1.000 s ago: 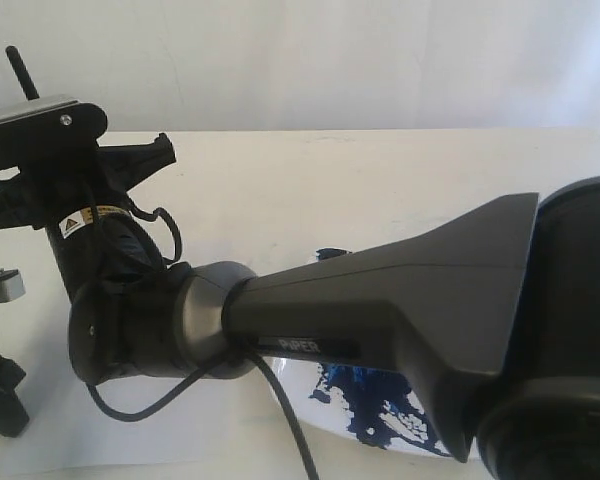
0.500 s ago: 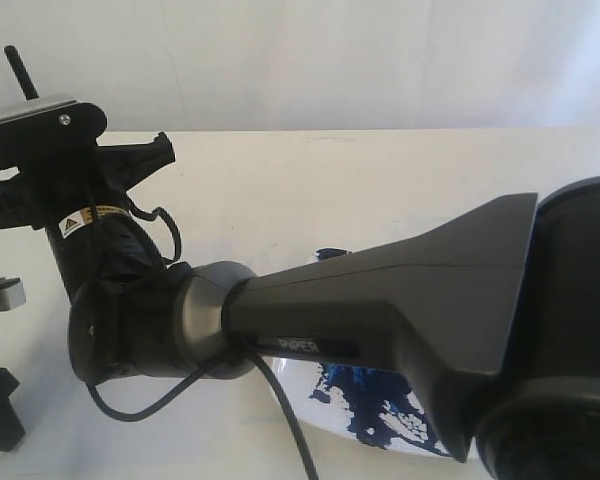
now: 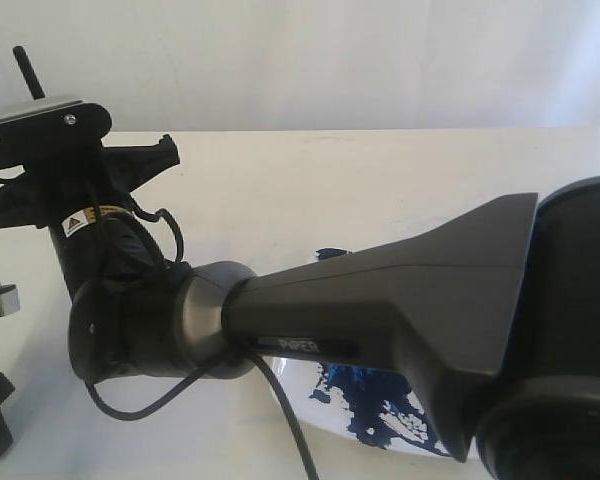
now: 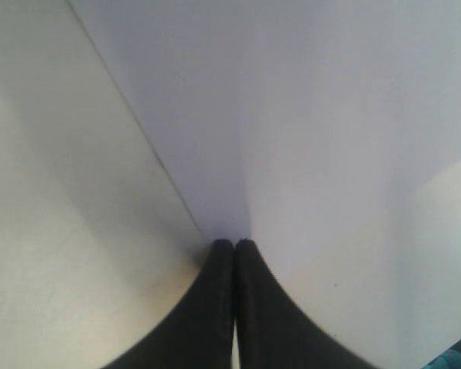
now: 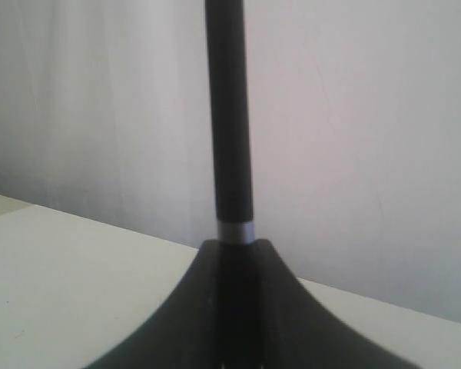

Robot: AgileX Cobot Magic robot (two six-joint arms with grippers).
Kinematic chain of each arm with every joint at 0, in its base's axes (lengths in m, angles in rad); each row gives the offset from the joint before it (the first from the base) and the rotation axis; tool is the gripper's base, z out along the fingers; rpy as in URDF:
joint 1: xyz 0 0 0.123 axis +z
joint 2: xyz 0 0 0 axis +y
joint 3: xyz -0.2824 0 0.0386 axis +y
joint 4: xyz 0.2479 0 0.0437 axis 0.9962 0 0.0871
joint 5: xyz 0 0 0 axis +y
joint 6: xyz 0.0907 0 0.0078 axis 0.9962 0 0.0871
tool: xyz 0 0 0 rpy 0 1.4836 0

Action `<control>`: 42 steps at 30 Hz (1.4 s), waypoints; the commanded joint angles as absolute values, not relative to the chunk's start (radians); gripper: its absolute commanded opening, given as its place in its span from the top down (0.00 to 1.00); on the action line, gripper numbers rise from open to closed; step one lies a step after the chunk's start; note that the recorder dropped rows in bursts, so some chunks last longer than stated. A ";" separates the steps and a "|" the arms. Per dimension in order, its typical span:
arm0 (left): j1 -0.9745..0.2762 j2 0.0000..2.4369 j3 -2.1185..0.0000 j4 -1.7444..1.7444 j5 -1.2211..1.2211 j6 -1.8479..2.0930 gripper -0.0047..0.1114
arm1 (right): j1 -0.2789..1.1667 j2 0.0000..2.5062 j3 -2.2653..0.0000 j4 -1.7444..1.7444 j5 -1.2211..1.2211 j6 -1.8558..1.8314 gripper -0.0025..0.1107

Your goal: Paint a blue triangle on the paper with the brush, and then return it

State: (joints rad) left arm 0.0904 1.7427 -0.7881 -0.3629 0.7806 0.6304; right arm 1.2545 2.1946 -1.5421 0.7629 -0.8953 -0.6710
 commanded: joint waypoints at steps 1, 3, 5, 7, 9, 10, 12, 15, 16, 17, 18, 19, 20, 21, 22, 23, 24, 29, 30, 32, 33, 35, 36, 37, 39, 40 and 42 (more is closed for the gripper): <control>0.091 1.744 -0.779 -0.348 0.794 0.620 0.96 | 1.239 2.207 -1.546 0.762 -0.914 -0.676 0.98; 0.091 1.744 -0.779 -0.348 0.794 0.620 0.96 | 1.236 2.208 -1.546 0.762 -0.909 -0.672 0.98; 0.091 1.744 -0.779 -0.350 0.786 0.620 0.96 | 1.236 2.208 -1.546 0.762 -0.909 -0.665 0.98; 0.091 1.744 -0.779 -0.350 0.787 0.620 0.96 | 1.236 2.208 -1.546 0.762 -0.906 -0.666 0.98; 0.091 1.744 -0.779 -0.350 0.787 0.620 0.96 | 1.236 2.208 -1.546 0.762 -0.897 -0.666 0.98; 0.091 1.744 -0.779 -0.350 0.787 0.620 0.96 | 1.236 2.208 -1.546 0.762 -0.895 -0.666 0.98; 0.091 1.744 -0.779 -0.350 0.787 0.620 0.96 | 1.236 2.208 -1.546 0.762 -0.891 -0.669 0.98; 0.091 1.744 -0.779 -0.350 0.787 0.620 0.96 | 1.236 2.208 -1.546 0.770 -0.884 -0.675 0.98; 0.091 1.744 -0.779 -0.350 0.787 0.620 0.96 | 1.236 2.208 -1.546 0.770 -0.883 -0.677 0.98; 0.091 1.744 -0.779 -0.352 0.786 0.620 0.96 | 1.236 2.208 -1.546 0.772 -0.879 -0.677 0.98; 0.091 1.744 -0.779 -0.354 0.786 0.620 0.96 | 1.236 2.208 -1.546 0.775 -0.879 -0.677 0.98; 0.091 1.744 -0.779 -0.357 0.786 0.620 0.96 | 1.236 2.208 -1.546 0.781 -0.879 -0.677 0.98; 0.091 1.744 -0.779 -0.357 0.784 0.620 0.96 | 1.236 2.208 -1.546 0.784 -0.879 -0.677 0.98; 0.091 1.744 -0.779 -0.357 0.783 0.620 0.96 | 1.236 2.208 -1.546 0.793 -0.879 -0.677 0.98; 0.091 1.744 -0.779 -0.357 0.781 0.620 0.96 | 1.236 2.208 -1.546 0.799 -0.879 -0.677 0.98; 0.091 1.744 -0.779 -0.357 0.778 0.620 0.96 | 1.236 2.208 -1.546 0.813 -0.879 -0.677 0.98; 0.091 1.744 -0.779 -0.357 0.778 0.620 0.96 | 1.236 2.208 -1.546 0.819 -0.877 -0.677 0.98; 0.091 1.744 -0.779 -0.357 0.776 0.605 0.96 | 1.240 2.206 -1.546 0.822 -0.875 -0.677 0.98; 0.091 1.744 -0.779 -0.357 0.776 0.602 0.96 | 1.243 2.206 -1.546 0.822 -0.875 -0.677 0.98; 0.091 1.744 -0.779 -0.357 0.776 0.602 0.96 | 1.247 2.204 -1.546 0.822 -0.875 -0.694 0.98; 0.091 1.744 -0.779 -0.357 0.776 0.602 0.96 | 1.254 2.202 -1.546 0.822 -0.875 -0.717 0.98; 0.091 1.744 -0.779 -0.357 0.776 0.602 0.96 | 1.259 2.197 -1.546 0.841 -0.875 -0.741 0.98; 0.091 1.744 -0.779 -0.357 0.776 0.602 0.96 | 1.261 2.196 -1.546 0.855 -0.875 -0.751 0.98; 0.091 1.744 -0.779 -0.357 0.776 0.602 0.96 | 1.266 2.196 -1.546 0.865 -0.875 -0.761 0.98; 0.091 1.744 -0.779 -0.357 0.776 0.602 0.96 | 1.268 2.196 -1.546 0.883 -0.877 -0.766 0.98; 0.091 1.744 -0.779 -0.357 0.776 0.602 0.96 | 1.268 2.196 -1.546 0.891 -0.877 -0.766 0.98; 0.091 1.744 -0.779 -0.357 0.778 0.602 0.96 | 1.268 2.196 -1.546 0.915 -0.875 -0.766 0.98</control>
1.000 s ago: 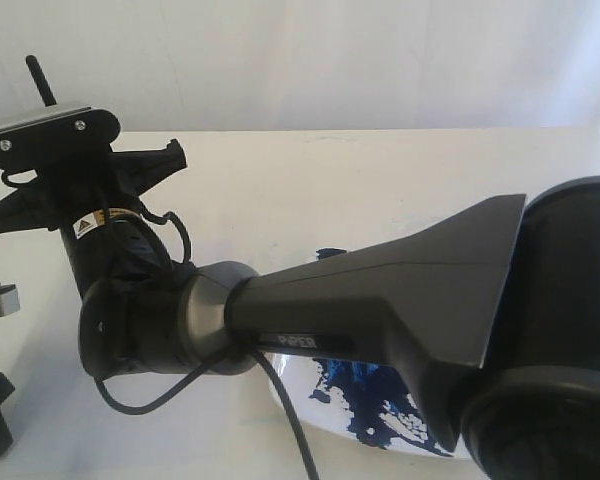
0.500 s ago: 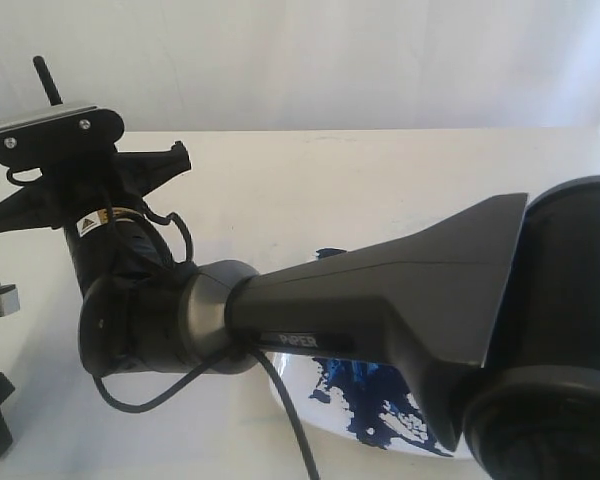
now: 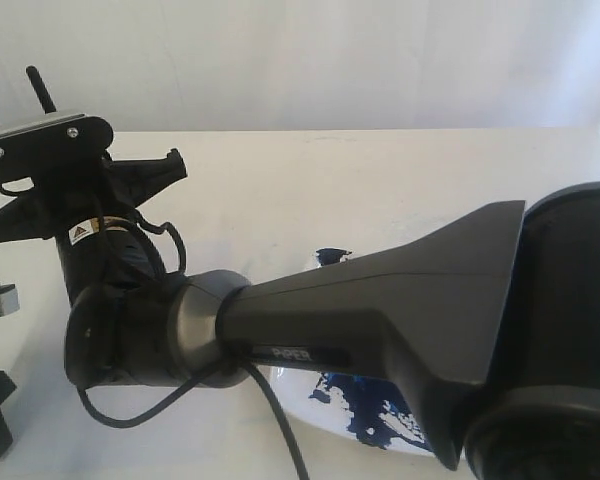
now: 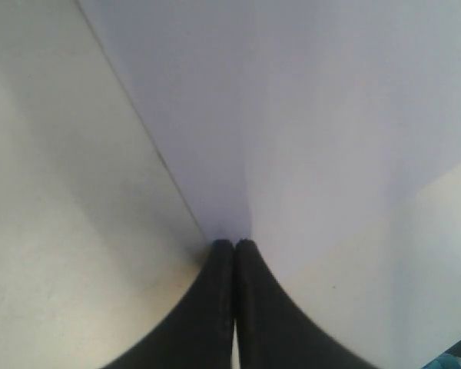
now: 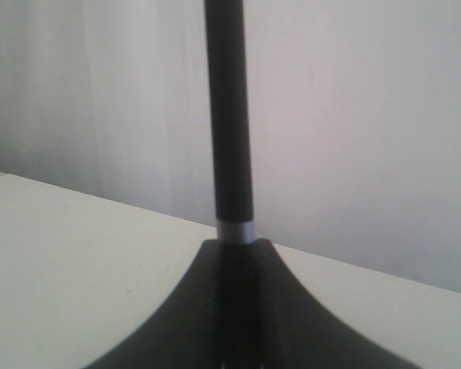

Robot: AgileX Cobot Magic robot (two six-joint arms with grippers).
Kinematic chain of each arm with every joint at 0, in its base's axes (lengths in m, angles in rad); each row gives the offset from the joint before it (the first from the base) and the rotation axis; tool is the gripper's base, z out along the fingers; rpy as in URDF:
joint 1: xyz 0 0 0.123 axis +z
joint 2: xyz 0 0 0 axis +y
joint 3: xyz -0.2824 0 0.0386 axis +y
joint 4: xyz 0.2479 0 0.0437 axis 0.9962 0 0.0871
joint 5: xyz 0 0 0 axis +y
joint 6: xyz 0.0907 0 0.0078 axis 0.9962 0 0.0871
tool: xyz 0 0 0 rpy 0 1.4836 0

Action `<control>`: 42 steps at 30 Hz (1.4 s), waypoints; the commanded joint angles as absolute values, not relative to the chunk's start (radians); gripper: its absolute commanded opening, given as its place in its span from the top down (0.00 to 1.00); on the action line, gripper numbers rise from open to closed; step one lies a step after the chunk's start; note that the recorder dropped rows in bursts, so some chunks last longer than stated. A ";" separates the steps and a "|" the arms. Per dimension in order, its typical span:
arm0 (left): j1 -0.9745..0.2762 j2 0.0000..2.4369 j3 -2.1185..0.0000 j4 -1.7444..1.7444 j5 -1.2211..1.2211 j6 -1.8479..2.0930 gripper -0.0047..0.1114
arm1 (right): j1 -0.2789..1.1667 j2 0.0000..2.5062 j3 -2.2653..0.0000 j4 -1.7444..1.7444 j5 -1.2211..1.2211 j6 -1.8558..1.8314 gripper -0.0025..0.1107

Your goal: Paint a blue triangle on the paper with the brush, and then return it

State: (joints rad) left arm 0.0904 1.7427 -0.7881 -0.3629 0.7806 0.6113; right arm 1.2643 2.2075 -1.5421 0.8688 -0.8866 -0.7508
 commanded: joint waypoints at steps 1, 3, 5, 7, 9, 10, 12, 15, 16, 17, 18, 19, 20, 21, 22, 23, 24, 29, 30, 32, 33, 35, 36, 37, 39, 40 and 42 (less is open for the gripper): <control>0.091 1.744 -0.779 -0.357 0.778 0.602 0.96 | 1.268 2.196 -1.546 0.925 -0.875 -0.776 0.98; 0.091 1.744 -0.779 -0.357 0.778 0.602 0.96 | 1.270 2.192 -1.546 0.954 -0.875 -0.817 0.98; 0.091 1.744 -0.779 -0.357 0.775 0.602 0.96 | 1.275 2.189 -1.546 0.991 -0.881 -0.846 0.98; 0.091 1.744 -0.779 -0.357 0.768 0.602 0.96 | 1.283 2.183 -1.546 1.020 -0.884 -0.867 0.98; 0.091 1.744 -0.779 -0.357 0.768 0.602 0.96 | 1.288 2.175 -1.546 1.037 -0.882 -0.877 0.98; 0.091 1.744 -0.779 -0.357 0.768 0.602 0.96 | 1.291 2.175 -1.546 1.039 -0.882 -0.879 0.98; 0.091 1.744 -0.779 -0.357 0.768 0.602 0.96 | 1.295 2.173 -1.546 1.042 -0.885 -0.893 0.98; 0.091 1.744 -0.779 -0.357 0.768 0.602 0.96 | 1.305 2.171 -1.546 1.064 -0.888 -0.902 0.98; 0.091 1.744 -0.779 -0.357 0.768 0.602 0.96 | 1.310 2.171 -1.546 1.078 -0.888 -0.913 0.98; 0.091 1.744 -0.779 -0.357 0.768 0.602 0.96 | 1.315 2.171 -1.546 1.089 -0.893 -0.923 0.98; 0.091 1.744 -0.779 -0.357 0.770 0.602 0.96 | 1.317 2.171 -1.546 1.106 -0.904 -0.944 0.98; 0.091 1.744 -0.779 -0.357 0.770 0.602 0.96 | 1.322 2.171 -1.546 1.121 -0.916 -0.960 0.98; 0.091 1.744 -0.779 -0.357 0.770 0.602 0.96 | 1.326 2.171 -1.546 1.132 -0.928 -0.978 0.98; 0.091 1.744 -0.779 -0.357 0.770 0.602 0.96 | 1.328 2.171 -1.546 1.139 -0.942 -0.994 0.98; 0.091 1.744 -0.779 -0.357 0.770 0.602 0.96 | 1.330 2.171 -1.546 1.148 -0.953 -1.005 0.98; 0.091 1.744 -0.779 -0.357 0.770 0.602 0.96 | 1.335 2.171 -1.546 1.158 -0.961 -1.012 0.98; 0.091 1.744 -0.779 -0.357 0.770 0.602 0.96 | 1.337 2.168 -1.546 1.175 -0.973 -1.019 0.98; 0.091 1.744 -0.779 -0.357 0.770 0.602 0.96 | 1.356 2.160 -1.546 1.233 -0.973 -1.056 0.98; 0.091 1.744 -0.779 -0.357 0.770 0.602 0.96 | 1.360 2.156 -1.546 1.241 -0.973 -1.066 0.98; 0.091 1.744 -0.779 -0.357 0.770 0.602 0.96 | 1.364 2.154 -1.546 1.253 -0.975 -1.075 0.98; 0.091 1.744 -0.779 -0.357 0.770 0.602 0.96 | 1.366 2.154 -1.546 1.258 -0.976 -1.076 0.98; 0.091 1.744 -0.779 -0.357 0.770 0.602 0.96 | 1.369 2.150 -1.546 1.281 -0.974 -1.076 0.98; 0.091 1.744 -0.779 -0.357 0.770 0.602 0.96 | 1.371 2.147 -1.546 1.296 -0.974 -1.077 0.98; 0.091 1.744 -0.779 -0.357 0.773 0.602 0.96 | 1.371 2.146 -1.546 1.312 -0.974 -1.079 0.98; 0.091 1.744 -0.779 -0.357 0.773 0.602 0.96 | 1.375 2.143 -1.546 1.324 -0.974 -1.103 0.98; 0.091 1.744 -0.779 -0.357 0.773 0.602 0.96 | 1.377 2.143 -1.546 1.333 -0.974 -1.120 0.98; 0.091 1.744 -0.779 -0.357 0.773 0.602 0.96 | 1.378 2.142 -1.546 1.352 -0.974 -1.126 0.98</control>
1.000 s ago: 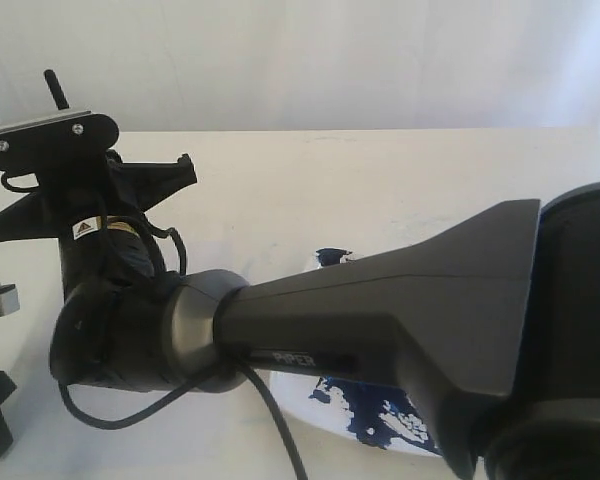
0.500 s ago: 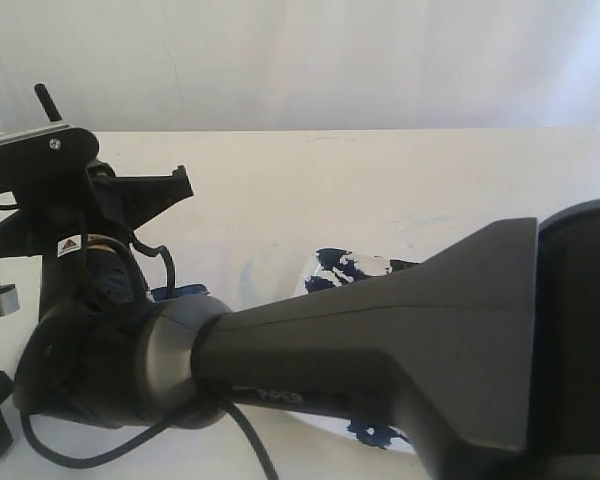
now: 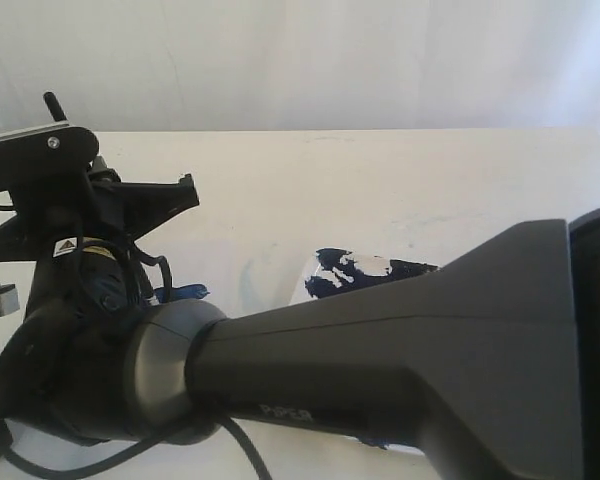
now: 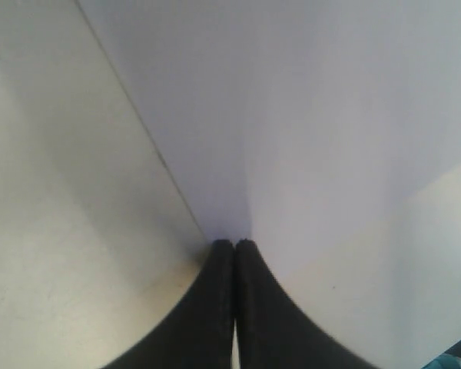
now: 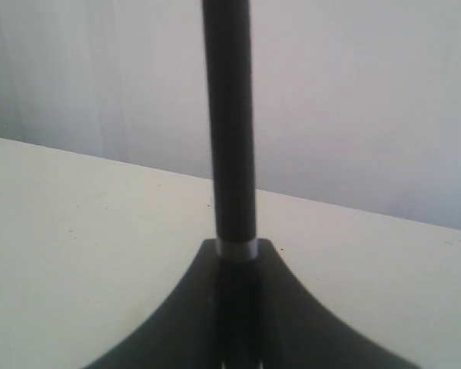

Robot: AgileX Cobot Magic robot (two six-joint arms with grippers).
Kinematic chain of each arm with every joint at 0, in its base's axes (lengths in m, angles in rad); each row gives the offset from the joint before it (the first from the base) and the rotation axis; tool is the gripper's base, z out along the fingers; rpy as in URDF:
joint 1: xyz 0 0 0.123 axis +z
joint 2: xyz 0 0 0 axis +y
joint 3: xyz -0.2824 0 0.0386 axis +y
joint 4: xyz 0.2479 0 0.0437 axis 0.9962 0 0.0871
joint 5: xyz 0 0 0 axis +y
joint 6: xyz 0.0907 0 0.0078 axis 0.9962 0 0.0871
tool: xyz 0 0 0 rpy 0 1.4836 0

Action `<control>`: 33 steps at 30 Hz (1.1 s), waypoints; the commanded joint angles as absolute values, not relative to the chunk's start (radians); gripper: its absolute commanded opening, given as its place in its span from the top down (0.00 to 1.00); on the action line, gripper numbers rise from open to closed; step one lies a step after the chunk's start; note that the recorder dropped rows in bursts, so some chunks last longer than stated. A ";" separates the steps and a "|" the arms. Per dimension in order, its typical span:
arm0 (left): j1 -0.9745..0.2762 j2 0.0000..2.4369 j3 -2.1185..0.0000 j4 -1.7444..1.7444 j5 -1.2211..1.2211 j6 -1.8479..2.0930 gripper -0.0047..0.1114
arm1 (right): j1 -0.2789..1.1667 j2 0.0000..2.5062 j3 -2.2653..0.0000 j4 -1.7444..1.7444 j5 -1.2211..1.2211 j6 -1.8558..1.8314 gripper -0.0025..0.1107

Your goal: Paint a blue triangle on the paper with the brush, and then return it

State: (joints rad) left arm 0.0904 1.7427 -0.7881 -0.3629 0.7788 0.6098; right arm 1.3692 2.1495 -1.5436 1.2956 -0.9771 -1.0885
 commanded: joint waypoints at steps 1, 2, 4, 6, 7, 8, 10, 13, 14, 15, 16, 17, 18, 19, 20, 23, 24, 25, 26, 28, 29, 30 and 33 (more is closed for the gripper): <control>0.091 1.744 -0.779 -0.357 0.773 0.602 0.96 | 1.378 2.138 -1.546 1.363 -0.976 -1.134 0.98; 0.091 1.744 -0.779 -0.357 0.773 0.602 0.96 | 1.378 2.136 -1.546 1.376 -0.976 -1.147 0.98; 0.091 1.744 -0.779 -0.357 0.773 0.602 0.96 | 1.383 2.134 -1.546 1.394 -0.993 -1.160 0.98; 0.091 1.744 -0.779 -0.357 0.773 0.602 0.96 | 1.386 2.132 -1.546 1.399 -1.018 -1.177 0.98; 0.091 1.744 -0.779 -0.357 0.773 0.602 0.96 | 1.390 2.130 -1.546 1.402 -1.026 -1.186 0.98; 0.091 1.744 -0.779 -0.357 0.773 0.602 0.96 | 1.393 2.128 -1.546 1.406 -1.027 -1.194 0.98; 0.091 1.744 -0.779 -0.357 0.773 0.602 0.96 | 1.397 2.124 -1.546 1.419 -1.030 -1.203 0.98; 0.091 1.744 -0.779 -0.357 0.773 0.602 0.96 | 1.404 2.118 -1.546 1.440 -1.030 -1.207 0.98; 0.091 1.744 -0.779 -0.357 0.775 0.602 0.96 | 1.405 2.118 -1.546 1.443 -1.035 -1.210 0.98; 0.091 1.744 -0.779 -0.357 0.775 0.602 0.96 | 1.406 2.116 -1.546 1.447 -1.039 -1.217 0.98; 0.091 1.744 -0.779 -0.357 0.775 0.602 0.96 | 1.406 2.116 -1.546 1.451 -1.041 -1.228 0.98; 0.091 1.744 -0.779 -0.357 0.775 0.602 0.96 | 1.408 2.112 -1.546 1.461 -1.044 -1.237 0.98; 0.091 1.744 -0.779 -0.357 0.775 0.602 0.96 | 1.408 2.110 -1.546 1.470 -1.049 -1.239 0.98; 0.091 1.744 -0.779 -0.357 0.775 0.602 0.96 | 1.408 2.106 -1.546 1.489 -1.060 -1.245 0.98; 0.091 1.744 -0.779 -0.357 0.775 0.602 0.96 | 1.409 2.103 -1.546 1.495 -1.065 -1.254 0.98; 0.091 1.744 -0.779 -0.357 0.775 0.602 0.96 | 1.414 2.099 -1.546 1.501 -1.087 -1.265 0.98; 0.091 1.744 -0.779 -0.357 0.775 0.602 0.96 | 1.416 2.096 -1.546 1.507 -1.085 -1.279 0.98; 0.091 1.744 -0.779 -0.357 0.775 0.602 0.96 | 1.418 2.096 -1.546 1.511 -1.082 -1.281 0.98; 0.091 1.744 -0.779 -0.357 0.775 0.602 0.96 | 1.418 2.095 -1.546 1.511 -1.084 -1.281 0.98; 0.091 1.744 -0.779 -0.359 0.775 0.602 0.96 | 1.418 2.092 -1.546 1.526 -1.084 -1.292 0.98; 0.091 1.744 -0.779 -0.359 0.775 0.602 0.96 | 1.418 2.091 -1.546 1.531 -1.084 -1.301 0.98; 0.091 1.744 -0.779 -0.359 0.777 0.602 0.96 | 1.418 2.091 -1.546 1.535 -1.086 -1.306 0.98; 0.091 1.744 -0.779 -0.359 0.777 0.602 0.96 | 1.418 2.087 -1.546 1.544 -1.088 -1.305 0.98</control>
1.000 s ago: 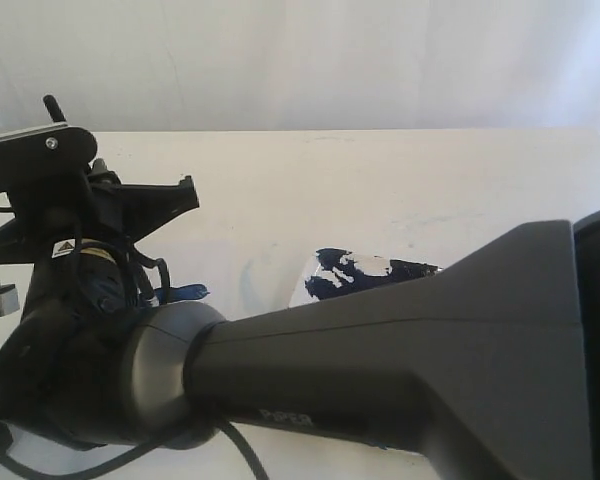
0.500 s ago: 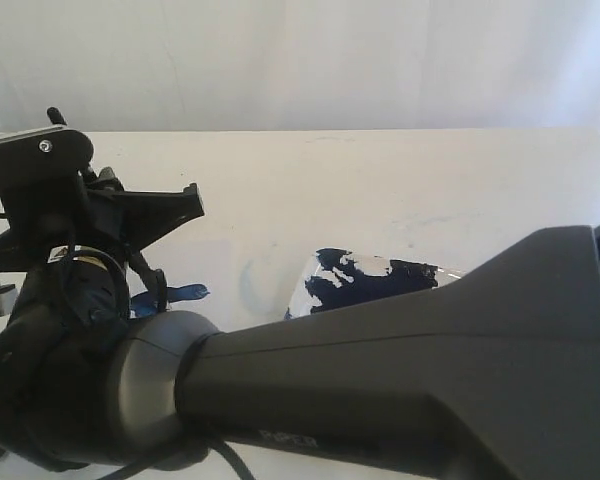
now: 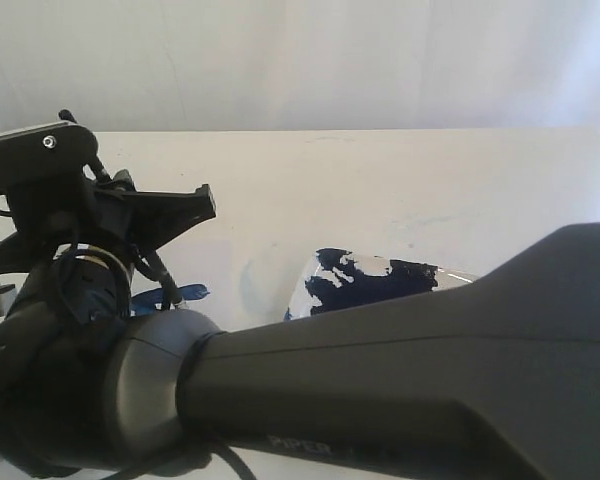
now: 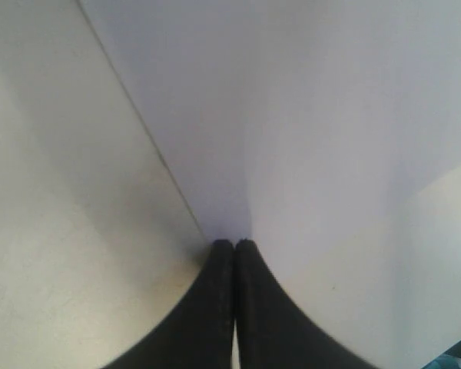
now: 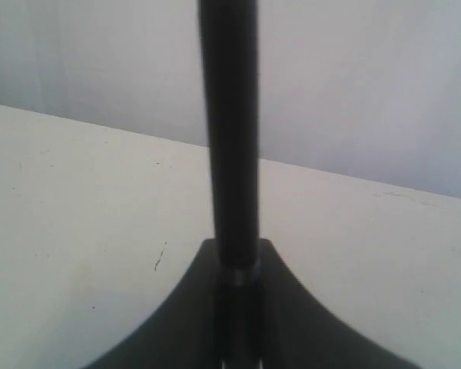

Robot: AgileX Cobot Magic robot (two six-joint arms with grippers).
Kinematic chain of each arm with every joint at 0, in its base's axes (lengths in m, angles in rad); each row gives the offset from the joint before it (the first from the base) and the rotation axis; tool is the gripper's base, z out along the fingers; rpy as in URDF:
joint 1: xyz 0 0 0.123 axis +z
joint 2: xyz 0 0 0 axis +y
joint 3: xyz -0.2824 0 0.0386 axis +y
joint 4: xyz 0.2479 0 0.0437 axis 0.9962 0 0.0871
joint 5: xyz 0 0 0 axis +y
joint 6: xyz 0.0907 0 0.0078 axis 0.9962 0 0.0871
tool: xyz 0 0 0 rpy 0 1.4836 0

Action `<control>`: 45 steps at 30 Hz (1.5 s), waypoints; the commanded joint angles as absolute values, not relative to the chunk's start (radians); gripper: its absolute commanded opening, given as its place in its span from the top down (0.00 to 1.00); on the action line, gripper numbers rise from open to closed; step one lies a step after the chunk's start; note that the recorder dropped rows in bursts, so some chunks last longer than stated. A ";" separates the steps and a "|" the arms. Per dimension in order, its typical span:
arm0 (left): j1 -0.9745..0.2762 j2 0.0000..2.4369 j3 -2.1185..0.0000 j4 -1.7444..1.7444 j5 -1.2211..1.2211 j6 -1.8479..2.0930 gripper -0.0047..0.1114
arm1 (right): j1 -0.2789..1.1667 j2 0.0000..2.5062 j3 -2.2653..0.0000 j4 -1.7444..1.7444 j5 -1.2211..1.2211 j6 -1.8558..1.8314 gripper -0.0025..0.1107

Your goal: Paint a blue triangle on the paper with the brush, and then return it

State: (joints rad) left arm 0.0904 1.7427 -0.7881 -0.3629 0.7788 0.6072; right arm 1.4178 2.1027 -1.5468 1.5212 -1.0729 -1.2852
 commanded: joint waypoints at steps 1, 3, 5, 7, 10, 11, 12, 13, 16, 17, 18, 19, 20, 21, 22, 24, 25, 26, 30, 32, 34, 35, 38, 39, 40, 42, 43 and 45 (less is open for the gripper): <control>0.091 1.744 -0.779 -0.359 0.777 0.602 0.96 | 1.418 2.084 -1.546 1.545 -1.088 -1.305 0.98; 0.091 1.744 -0.779 -0.359 0.777 0.600 0.96 | 1.418 2.078 -1.546 1.548 -1.094 -1.314 0.98; 0.091 1.744 -0.779 -0.359 0.777 0.600 0.96 | 1.418 2.072 -1.546 1.549 -1.105 -1.330 0.98; 0.091 1.744 -0.779 -0.359 0.777 0.600 0.96 | 1.418 2.066 -1.546 1.551 -1.106 -1.336 0.98; 0.091 1.744 -0.779 -0.359 0.777 0.600 0.96 | 1.418 2.056 -1.546 1.555 -1.106 -1.339 0.98; 0.091 1.744 -0.779 -0.359 0.777 0.600 0.96 | 1.418 2.056 -1.546 1.555 -1.106 -1.339 0.98; 0.091 1.744 -0.779 -0.359 0.777 0.600 0.96 | 1.418 2.056 -1.546 1.555 -1.106 -1.339 0.98; 0.091 1.744 -0.779 -0.359 0.777 0.600 0.96 | 1.418 2.054 -1.546 1.555 -1.106 -1.339 0.98; 0.091 1.744 -0.779 -0.359 0.777 0.600 0.96 | 1.418 2.052 -1.546 1.543 -1.106 -1.339 0.98; 0.091 1.744 -0.779 -0.359 0.777 0.600 0.96 | 1.418 2.050 -1.546 1.536 -1.106 -1.339 0.98; 0.091 1.744 -0.779 -0.359 0.777 0.600 0.96 | 1.418 2.048 -1.546 1.524 -1.106 -1.339 0.98; 0.091 1.744 -0.779 -0.359 0.777 0.600 0.96 | 1.418 2.044 -1.546 1.507 -1.106 -1.339 0.98; 0.091 1.744 -0.779 -0.359 0.777 0.600 0.96 | 1.418 2.042 -1.546 1.493 -1.106 -1.339 0.98; 0.091 1.744 -0.779 -0.361 0.777 0.600 0.96 | 1.418 2.037 -1.546 1.483 -1.102 -1.339 0.98; 0.091 1.744 -0.779 -0.361 0.777 0.600 0.96 | 1.418 2.031 -1.546 1.470 -1.087 -1.339 0.98; 0.091 1.744 -0.779 -0.361 0.777 0.600 0.96 | 1.415 2.013 -1.546 1.460 -1.059 -1.339 0.98; 0.091 1.744 -0.779 -0.361 0.777 0.600 0.96 | 1.413 2.001 -1.546 1.451 -1.030 -1.339 0.98; 0.091 1.744 -0.779 -0.361 0.777 0.600 0.96 | 1.409 1.987 -1.546 1.437 -0.992 -1.341 0.98; 0.091 1.744 -0.779 -0.365 0.777 0.600 0.96 | 1.345 1.921 -1.546 1.397 -0.786 -1.371 0.98; 0.091 1.744 -0.779 -0.365 0.777 0.600 0.96 | 1.296 1.894 -1.546 1.403 -0.694 -1.417 0.98; 0.091 1.744 -0.779 -0.373 0.777 0.600 0.96 | 1.220 1.858 -1.544 1.401 -0.502 -1.428 0.98; 0.091 1.744 -0.779 -0.373 0.777 0.600 0.96 | 1.186 1.846 -1.544 1.394 -0.403 -1.428 0.98; 0.091 1.744 -0.779 -0.373 0.777 0.600 0.96 | 1.085 1.816 -1.544 1.394 -0.167 -1.434 0.98; 0.091 1.744 -0.779 -0.373 0.777 0.600 0.96 | 1.047 1.811 -1.544 1.385 -0.087 -1.434 0.98; 0.091 1.744 -0.779 -0.373 0.777 0.600 0.96 | 1.013 1.809 -1.544 1.385 0.000 -1.434 0.98; 0.091 1.744 -0.779 -0.373 0.777 0.600 0.96 | 0.949 1.807 -1.544 1.385 0.189 -1.447 0.98; 0.091 1.744 -0.779 -0.373 0.775 0.600 0.96 | 0.927 1.807 -1.544 1.385 0.257 -1.465 0.98; 0.091 1.744 -0.779 -0.373 0.775 0.600 0.96 | 0.889 1.807 -1.544 1.387 0.382 -1.501 0.98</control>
State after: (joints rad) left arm 0.0904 1.7427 -0.7881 -0.3650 0.7788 0.6072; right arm 0.9410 1.8196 -1.5468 1.4019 0.1944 -1.4492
